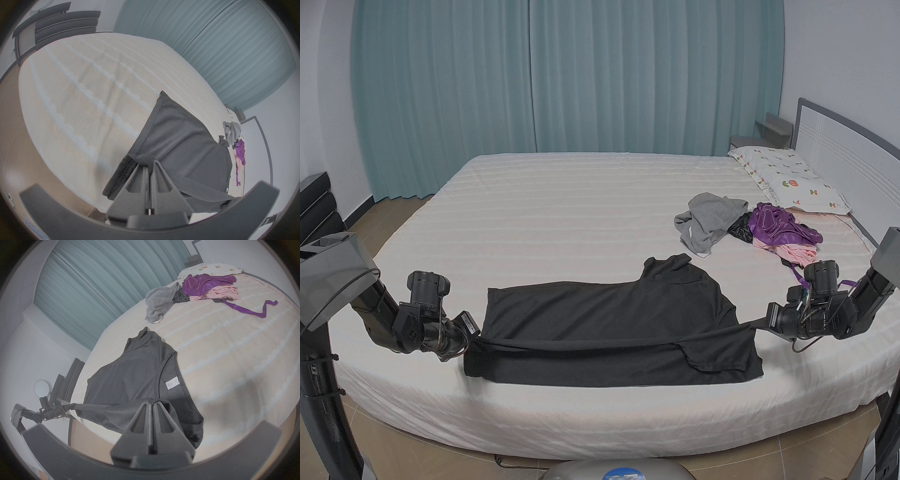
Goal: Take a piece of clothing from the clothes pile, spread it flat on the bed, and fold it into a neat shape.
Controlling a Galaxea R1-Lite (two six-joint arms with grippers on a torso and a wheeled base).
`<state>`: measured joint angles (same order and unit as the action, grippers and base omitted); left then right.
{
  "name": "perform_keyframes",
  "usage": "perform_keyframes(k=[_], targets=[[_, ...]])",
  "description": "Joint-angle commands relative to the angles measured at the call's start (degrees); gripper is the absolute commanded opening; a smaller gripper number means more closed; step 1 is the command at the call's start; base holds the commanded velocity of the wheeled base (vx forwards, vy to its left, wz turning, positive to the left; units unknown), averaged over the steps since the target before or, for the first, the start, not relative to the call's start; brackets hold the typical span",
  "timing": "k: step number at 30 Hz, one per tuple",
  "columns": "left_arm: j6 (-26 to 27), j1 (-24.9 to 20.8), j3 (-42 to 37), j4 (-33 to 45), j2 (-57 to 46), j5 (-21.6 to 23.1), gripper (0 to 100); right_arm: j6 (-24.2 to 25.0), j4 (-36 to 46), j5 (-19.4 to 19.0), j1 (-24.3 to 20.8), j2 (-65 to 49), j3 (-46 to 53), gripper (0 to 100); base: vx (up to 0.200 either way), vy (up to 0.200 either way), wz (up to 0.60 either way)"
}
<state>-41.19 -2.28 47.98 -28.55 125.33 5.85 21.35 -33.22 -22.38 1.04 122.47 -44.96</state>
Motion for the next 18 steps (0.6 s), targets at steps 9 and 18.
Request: perform_keyframes(k=[9, 18], targets=[[-0.1, -0.4, 5.3, 0.1, 6.0, -0.1, 0, 0.0, 0.6, 0.5, -1.6, 5.5, -5.1, 0, 0.0, 0.0, 0.0], [0.0, -1.7, 7.9, 0.2, 7.7, -0.8, 100, -0.1, 0.7, 2.4, -1.9, 8.2, -7.5, 0, 0.0, 0.0, 0.0]])
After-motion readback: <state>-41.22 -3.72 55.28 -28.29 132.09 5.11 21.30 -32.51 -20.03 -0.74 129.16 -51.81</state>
